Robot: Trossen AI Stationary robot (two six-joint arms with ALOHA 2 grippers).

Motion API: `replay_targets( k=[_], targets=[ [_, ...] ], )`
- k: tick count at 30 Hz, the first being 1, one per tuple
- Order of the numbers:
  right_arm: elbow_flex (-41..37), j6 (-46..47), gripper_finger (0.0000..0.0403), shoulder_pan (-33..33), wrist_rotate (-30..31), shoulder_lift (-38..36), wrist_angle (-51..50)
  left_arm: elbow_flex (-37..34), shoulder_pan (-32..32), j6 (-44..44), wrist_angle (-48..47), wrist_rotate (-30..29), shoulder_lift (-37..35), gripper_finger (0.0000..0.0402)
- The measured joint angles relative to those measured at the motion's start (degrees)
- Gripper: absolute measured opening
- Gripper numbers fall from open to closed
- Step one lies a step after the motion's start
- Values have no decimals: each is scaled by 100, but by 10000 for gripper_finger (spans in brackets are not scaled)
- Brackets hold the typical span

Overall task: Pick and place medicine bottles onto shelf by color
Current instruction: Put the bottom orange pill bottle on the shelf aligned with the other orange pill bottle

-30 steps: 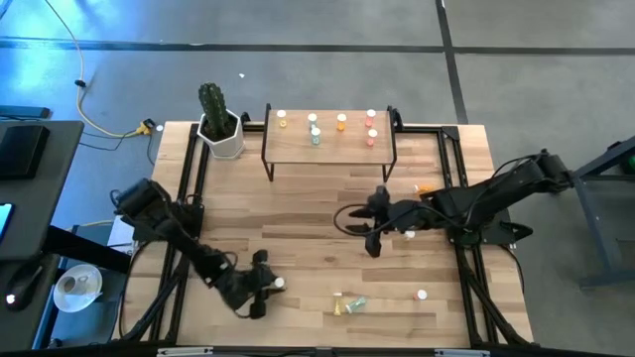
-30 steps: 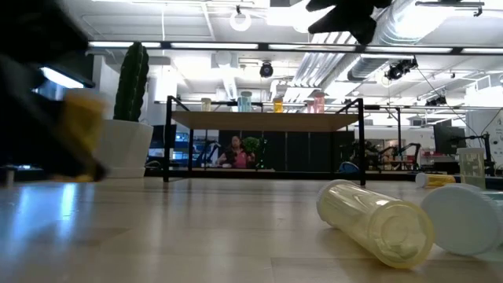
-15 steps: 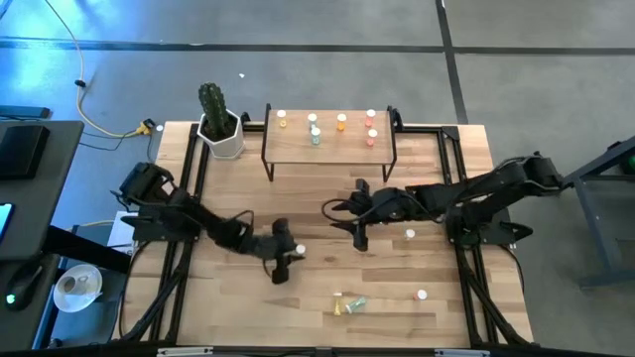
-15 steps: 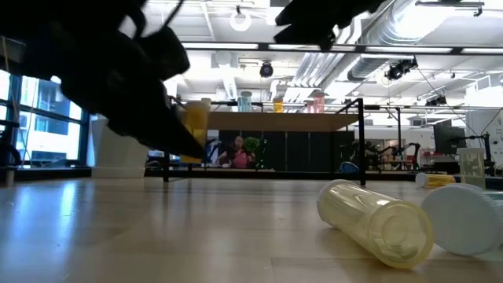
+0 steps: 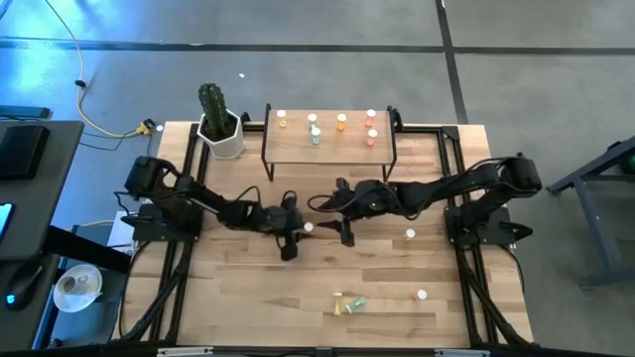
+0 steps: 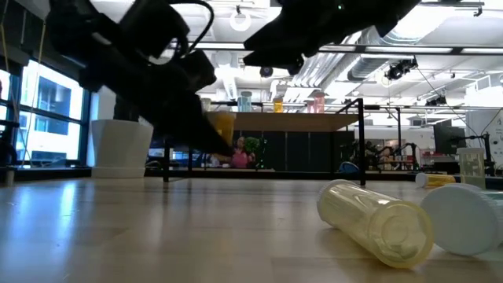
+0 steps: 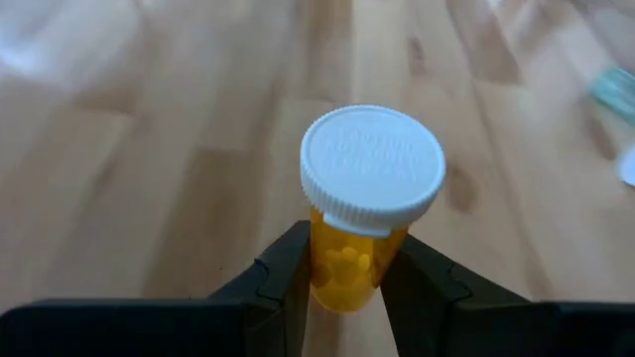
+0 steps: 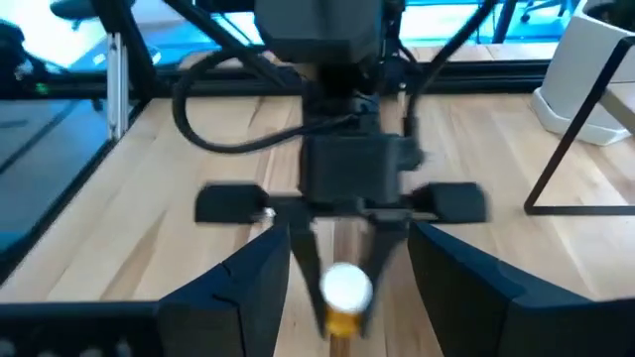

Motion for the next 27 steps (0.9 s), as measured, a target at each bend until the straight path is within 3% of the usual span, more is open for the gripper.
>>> replay_targets(
  k=[6,13,27],
  targets=[
    [239,54,199,-329,-286,70,-182,459,302,520,-469,209,0,95],
    [809,-309,199,-625,-431,63,-1262,1080,674,934,-1534,81,2,95],
    [880,-613,199,-1056,-424,56,-2008,1500,1346,1426,-1766,-16,7,95]
  ],
)
